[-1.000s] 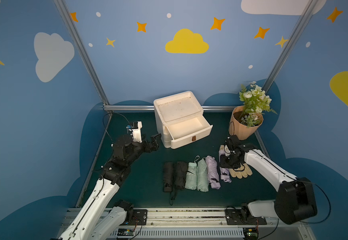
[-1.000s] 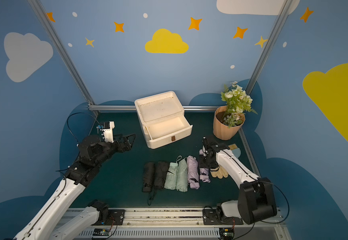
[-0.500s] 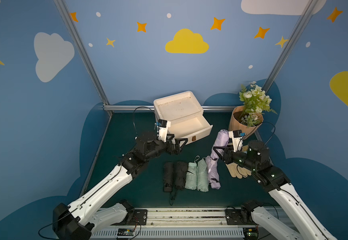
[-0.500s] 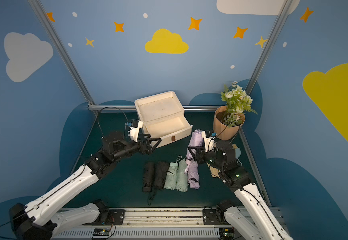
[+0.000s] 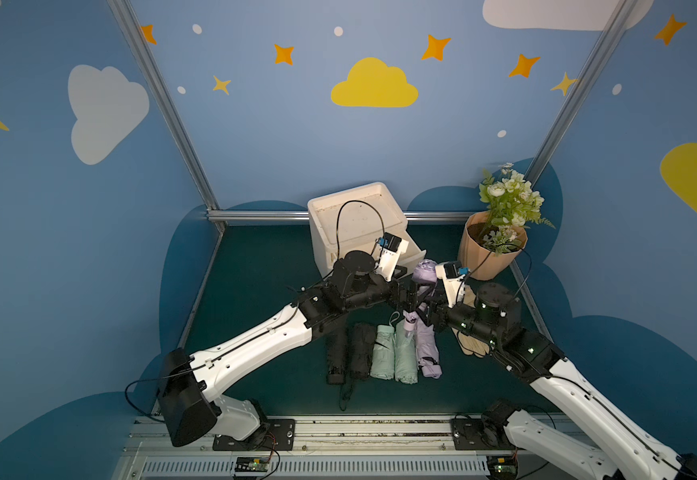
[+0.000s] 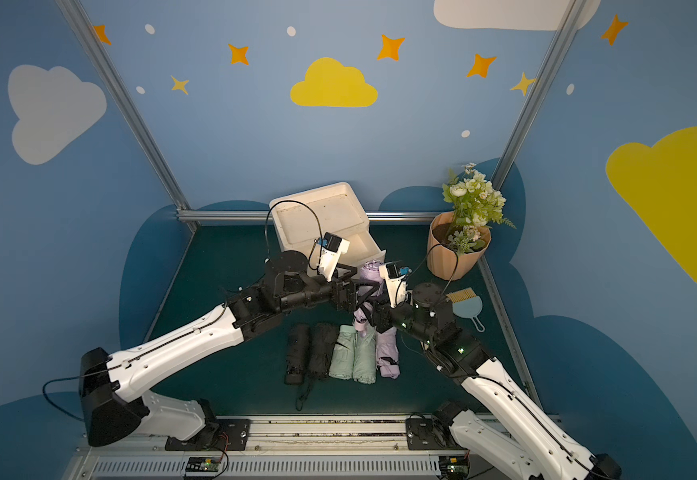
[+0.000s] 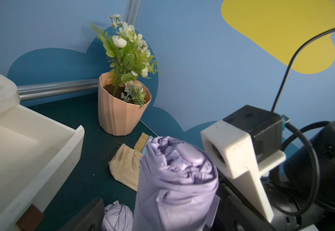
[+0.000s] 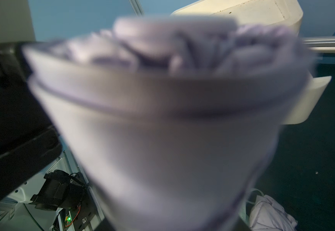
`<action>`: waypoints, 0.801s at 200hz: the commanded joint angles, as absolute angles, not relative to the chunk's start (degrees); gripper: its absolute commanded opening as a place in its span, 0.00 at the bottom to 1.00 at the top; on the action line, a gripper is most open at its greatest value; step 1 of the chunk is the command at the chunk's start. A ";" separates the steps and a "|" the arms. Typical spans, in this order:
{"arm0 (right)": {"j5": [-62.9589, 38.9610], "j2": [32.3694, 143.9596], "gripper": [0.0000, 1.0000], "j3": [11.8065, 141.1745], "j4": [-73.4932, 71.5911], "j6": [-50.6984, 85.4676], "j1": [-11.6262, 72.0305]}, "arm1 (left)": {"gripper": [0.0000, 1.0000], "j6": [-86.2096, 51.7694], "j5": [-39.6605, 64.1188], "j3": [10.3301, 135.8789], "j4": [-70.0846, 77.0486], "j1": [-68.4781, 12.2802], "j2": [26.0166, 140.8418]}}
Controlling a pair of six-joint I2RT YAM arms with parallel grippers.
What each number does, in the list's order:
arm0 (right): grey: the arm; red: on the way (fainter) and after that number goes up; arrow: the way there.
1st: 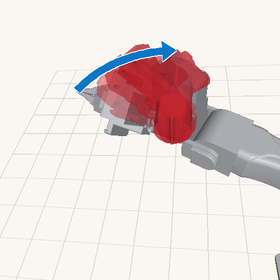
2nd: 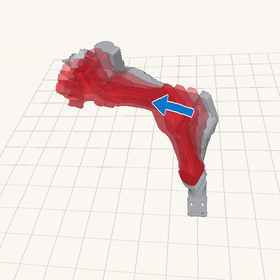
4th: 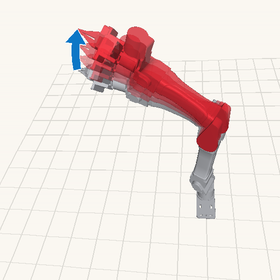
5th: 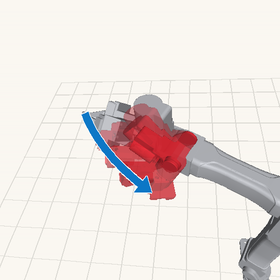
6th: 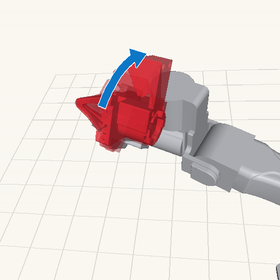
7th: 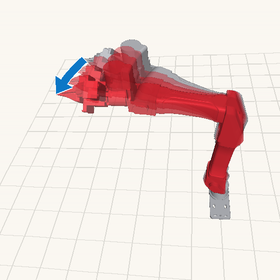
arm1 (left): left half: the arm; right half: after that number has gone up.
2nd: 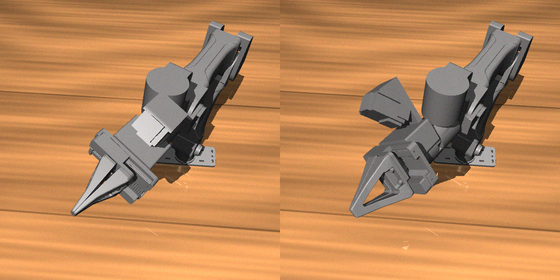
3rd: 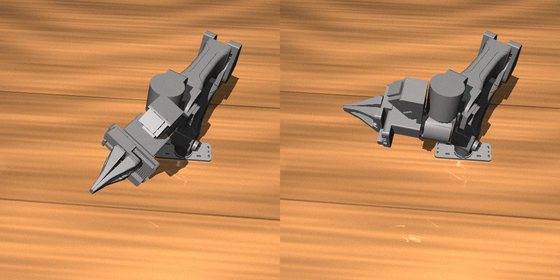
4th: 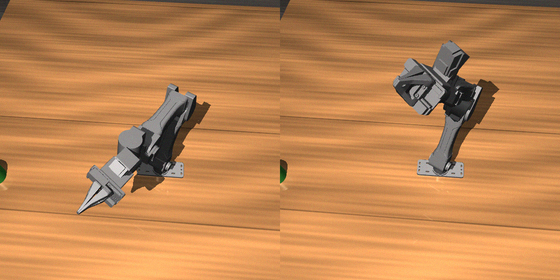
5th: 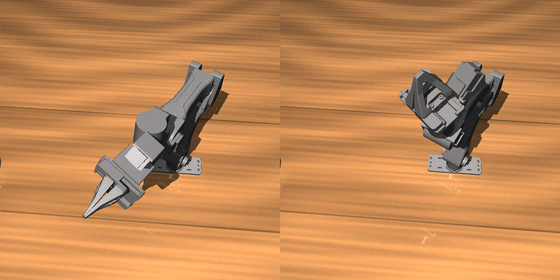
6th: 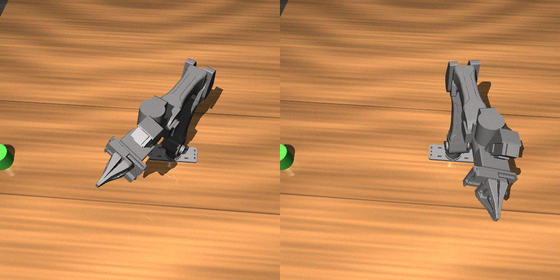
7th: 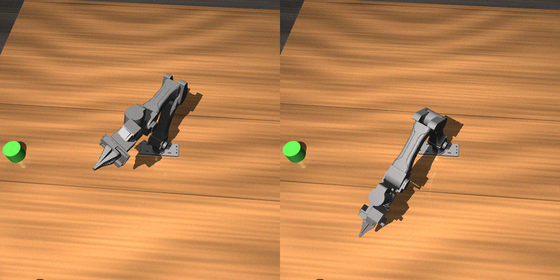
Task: Place the umbrella in the drawer by color
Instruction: Pick up the umbrella from the center of the board.
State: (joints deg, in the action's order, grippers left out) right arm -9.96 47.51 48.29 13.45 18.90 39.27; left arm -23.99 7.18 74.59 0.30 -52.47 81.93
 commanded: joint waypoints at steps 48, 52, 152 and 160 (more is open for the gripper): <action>-6.75 48.26 0.43 50.09 8.07 17.57 40.77 | 0.74 -20.09 3.18 79.52 -4.36 -54.75 84.75; -6.41 48.32 0.43 50.22 8.33 17.58 40.77 | 0.71 -19.97 3.01 79.61 -4.51 -54.75 84.78; -4.91 45.58 0.83 51.29 11.42 16.20 40.15 | 0.06 -10.78 -1.41 84.76 -14.85 -54.34 84.70; -7.02 44.74 0.92 52.23 12.62 15.22 39.62 | 0.04 -9.02 -1.94 85.97 -16.83 -53.90 84.41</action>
